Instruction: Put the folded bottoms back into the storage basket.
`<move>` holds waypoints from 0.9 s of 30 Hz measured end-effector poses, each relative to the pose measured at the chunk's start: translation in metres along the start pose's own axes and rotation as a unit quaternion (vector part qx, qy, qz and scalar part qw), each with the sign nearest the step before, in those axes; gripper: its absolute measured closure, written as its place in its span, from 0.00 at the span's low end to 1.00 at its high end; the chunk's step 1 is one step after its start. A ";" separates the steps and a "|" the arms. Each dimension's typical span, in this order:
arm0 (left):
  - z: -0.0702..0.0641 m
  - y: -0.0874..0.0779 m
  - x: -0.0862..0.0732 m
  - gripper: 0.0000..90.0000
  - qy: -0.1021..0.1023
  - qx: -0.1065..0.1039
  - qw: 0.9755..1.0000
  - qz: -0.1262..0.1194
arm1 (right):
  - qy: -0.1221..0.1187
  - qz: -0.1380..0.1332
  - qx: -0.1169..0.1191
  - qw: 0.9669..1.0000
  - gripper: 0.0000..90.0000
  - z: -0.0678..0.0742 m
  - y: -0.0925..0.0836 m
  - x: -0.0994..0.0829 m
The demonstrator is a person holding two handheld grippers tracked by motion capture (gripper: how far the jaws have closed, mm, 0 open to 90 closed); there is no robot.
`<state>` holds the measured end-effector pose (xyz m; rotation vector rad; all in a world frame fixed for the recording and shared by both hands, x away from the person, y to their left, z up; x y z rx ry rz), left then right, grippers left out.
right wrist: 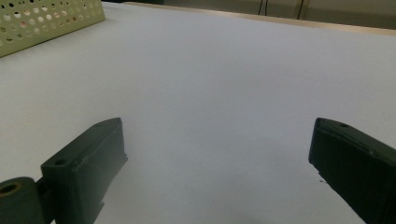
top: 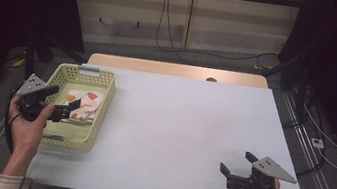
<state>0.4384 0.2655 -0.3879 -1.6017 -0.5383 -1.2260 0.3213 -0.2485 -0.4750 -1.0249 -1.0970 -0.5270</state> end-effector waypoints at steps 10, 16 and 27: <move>0.002 -0.017 -0.007 0.09 -0.006 0.011 1.000 -0.008 | -0.002 0.000 -0.003 1.000 0.04 0.001 -0.002 0.000; -0.001 -0.027 -0.010 0.09 -0.008 0.008 1.000 -0.012 | -0.004 -0.002 -0.002 1.000 0.04 0.002 -0.002 0.001; -0.018 -0.034 -0.016 0.09 -0.004 0.000 1.000 -0.014 | -0.006 -0.003 -0.001 1.000 0.04 0.003 -0.003 0.001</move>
Point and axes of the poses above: each handheld gripper's, and its own axes: y roughly forward along the jaws, x roughly out of its top, z roughly to its left, the point moved 8 cm from there along y, roughly forward along the jaws, and after that the axes turned 4 degrees about x, right-handed, at the moved point
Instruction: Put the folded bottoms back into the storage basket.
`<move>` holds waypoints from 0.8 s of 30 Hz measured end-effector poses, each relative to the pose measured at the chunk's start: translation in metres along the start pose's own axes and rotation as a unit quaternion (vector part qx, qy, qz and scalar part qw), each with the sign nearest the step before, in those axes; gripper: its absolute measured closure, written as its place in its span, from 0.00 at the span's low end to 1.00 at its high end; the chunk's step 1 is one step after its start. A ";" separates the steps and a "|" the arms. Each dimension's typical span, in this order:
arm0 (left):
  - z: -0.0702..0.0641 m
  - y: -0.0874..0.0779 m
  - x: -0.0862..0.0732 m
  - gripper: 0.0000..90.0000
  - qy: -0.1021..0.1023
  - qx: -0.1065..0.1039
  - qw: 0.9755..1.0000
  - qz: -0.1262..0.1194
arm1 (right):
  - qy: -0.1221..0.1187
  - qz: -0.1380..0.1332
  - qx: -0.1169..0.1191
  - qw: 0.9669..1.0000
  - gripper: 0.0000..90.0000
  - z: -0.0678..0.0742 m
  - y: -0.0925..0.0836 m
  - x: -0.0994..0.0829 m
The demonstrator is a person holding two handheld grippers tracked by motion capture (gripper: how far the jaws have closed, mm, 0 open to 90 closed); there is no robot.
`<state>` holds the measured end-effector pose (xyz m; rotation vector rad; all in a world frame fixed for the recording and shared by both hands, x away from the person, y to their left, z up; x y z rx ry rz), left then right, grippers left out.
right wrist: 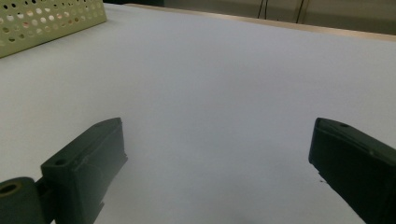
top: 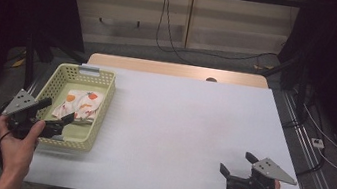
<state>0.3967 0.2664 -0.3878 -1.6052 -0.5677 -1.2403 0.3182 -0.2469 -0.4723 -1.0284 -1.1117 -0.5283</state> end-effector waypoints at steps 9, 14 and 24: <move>-0.027 0.002 0.007 0.09 0.011 -0.023 1.000 -0.004 | -0.003 -0.001 0.000 1.000 0.04 0.000 0.001 0.001; -0.035 0.008 0.010 0.09 0.016 -0.025 1.000 -0.001 | -0.004 -0.002 0.001 1.000 0.04 0.001 0.001 0.001; -0.057 0.017 0.018 0.09 0.020 -0.051 0.998 -0.010 | -0.006 -0.004 0.006 1.000 0.04 0.002 0.002 0.002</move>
Point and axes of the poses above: each handheld gripper's, and its own axes: y roughly forward along the jaws, x roughly out of its top, z roughly to its left, the point moved 8 cm from there along y, roughly forward along the jaws, and after that the axes turned 4 degrees about x, right-handed, at the moved point
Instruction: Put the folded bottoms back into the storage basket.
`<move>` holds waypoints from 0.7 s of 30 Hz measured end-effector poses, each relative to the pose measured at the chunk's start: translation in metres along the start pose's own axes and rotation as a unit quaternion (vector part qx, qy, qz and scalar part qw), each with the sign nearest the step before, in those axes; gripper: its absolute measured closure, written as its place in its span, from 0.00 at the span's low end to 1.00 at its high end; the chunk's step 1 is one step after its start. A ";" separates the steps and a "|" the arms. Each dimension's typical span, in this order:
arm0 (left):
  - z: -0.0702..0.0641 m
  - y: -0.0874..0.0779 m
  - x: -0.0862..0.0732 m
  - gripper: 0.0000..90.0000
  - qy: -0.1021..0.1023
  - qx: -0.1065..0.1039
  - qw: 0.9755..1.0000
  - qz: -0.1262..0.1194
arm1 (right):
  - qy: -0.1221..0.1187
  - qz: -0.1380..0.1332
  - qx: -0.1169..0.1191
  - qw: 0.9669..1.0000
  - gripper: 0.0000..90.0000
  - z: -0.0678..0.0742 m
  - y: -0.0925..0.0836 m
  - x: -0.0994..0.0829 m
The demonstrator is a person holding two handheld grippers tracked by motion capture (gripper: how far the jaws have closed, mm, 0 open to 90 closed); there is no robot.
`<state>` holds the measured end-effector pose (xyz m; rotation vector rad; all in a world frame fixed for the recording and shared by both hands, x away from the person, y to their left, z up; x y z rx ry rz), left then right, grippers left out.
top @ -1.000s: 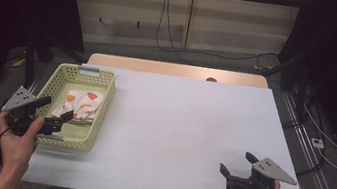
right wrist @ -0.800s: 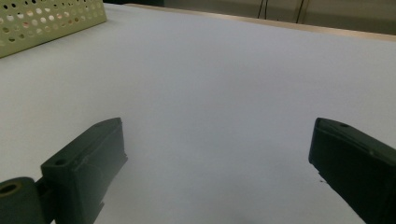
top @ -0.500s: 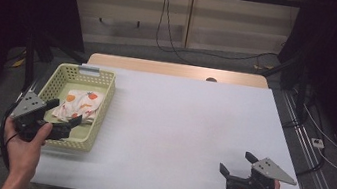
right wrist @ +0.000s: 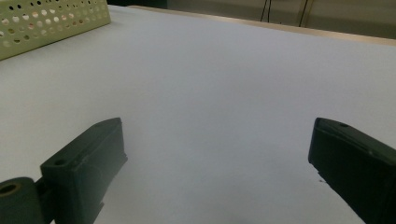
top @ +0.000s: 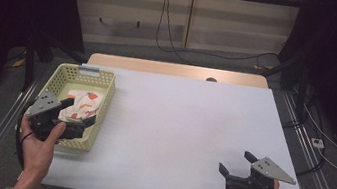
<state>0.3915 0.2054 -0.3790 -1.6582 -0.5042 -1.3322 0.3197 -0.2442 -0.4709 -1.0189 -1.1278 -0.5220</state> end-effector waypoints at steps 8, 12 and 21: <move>-0.010 0.005 0.006 0.08 -0.008 -0.006 1.000 -0.012 | -0.001 0.001 0.002 1.000 0.05 0.001 0.001 0.000; -0.016 0.013 0.007 0.08 0.003 -0.013 1.000 -0.010 | -0.001 0.001 0.002 1.000 0.05 0.001 0.001 0.000; -0.035 0.032 0.003 0.08 0.019 -0.039 0.999 0.004 | -0.001 0.001 0.003 1.000 0.04 0.001 0.001 0.000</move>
Point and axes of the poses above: each handheld gripper's, and its own axes: y roughly forward along the jaws, x roughly out of its top, z roughly to its left, the point moved 8 cm from there along y, roughly forward along the jaws, and after that the axes turned 4 degrees about x, right-handed, at the moved point
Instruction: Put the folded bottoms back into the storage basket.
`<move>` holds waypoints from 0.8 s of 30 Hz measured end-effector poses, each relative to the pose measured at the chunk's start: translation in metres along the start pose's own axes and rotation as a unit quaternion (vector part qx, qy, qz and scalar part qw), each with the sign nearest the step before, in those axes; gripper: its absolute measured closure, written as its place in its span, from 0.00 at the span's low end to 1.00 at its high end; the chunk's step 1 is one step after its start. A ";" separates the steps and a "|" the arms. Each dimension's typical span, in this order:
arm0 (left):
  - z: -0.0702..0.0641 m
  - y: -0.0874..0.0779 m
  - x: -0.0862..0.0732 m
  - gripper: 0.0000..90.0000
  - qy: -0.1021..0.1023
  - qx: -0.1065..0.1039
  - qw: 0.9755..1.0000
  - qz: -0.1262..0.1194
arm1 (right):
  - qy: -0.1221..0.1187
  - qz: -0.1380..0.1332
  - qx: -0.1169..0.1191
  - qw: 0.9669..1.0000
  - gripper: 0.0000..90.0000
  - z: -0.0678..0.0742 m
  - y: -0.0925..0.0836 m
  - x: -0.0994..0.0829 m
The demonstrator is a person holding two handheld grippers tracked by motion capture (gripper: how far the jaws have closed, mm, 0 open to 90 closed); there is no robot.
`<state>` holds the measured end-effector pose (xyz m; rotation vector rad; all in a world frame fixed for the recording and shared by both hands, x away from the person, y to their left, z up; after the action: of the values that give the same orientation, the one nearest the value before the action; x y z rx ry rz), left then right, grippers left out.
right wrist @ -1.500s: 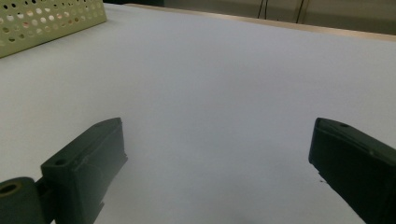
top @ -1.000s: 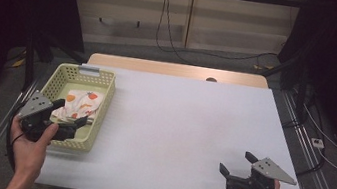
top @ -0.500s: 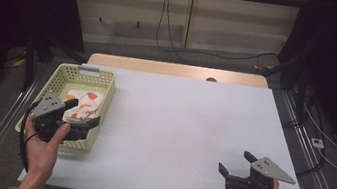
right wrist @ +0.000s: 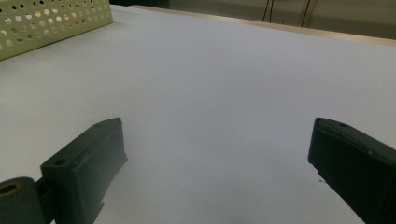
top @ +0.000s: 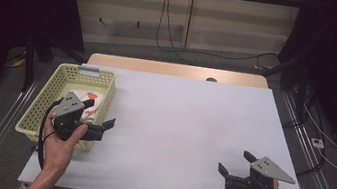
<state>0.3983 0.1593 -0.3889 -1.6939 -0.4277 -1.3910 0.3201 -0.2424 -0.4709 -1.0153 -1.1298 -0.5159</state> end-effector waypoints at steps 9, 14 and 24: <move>-0.019 0.019 -0.020 0.08 0.008 -0.010 1.000 0.014 | -0.001 0.000 0.001 1.000 0.04 0.000 0.000 0.000; -0.023 0.026 -0.034 0.09 -0.004 -0.007 1.000 0.013 | 0.000 -0.001 0.000 1.000 0.04 0.001 0.000 0.000; -0.041 0.039 -0.053 0.09 0.017 -0.025 0.999 0.034 | -0.002 -0.001 0.002 1.000 0.05 0.001 0.000 0.000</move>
<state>0.3845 0.1191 -0.4537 -1.7067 -0.3155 -1.3895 0.3193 -0.2418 -0.4705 -1.0126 -1.1343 -0.5144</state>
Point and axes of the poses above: each handheld gripper's, and its own axes: y roughly forward along the jaws, x roughly out of its top, z roughly to its left, the point moved 8 cm from there along y, roughly forward along the jaws, and after that the axes turned 4 degrees about x, right-handed, at the moved point
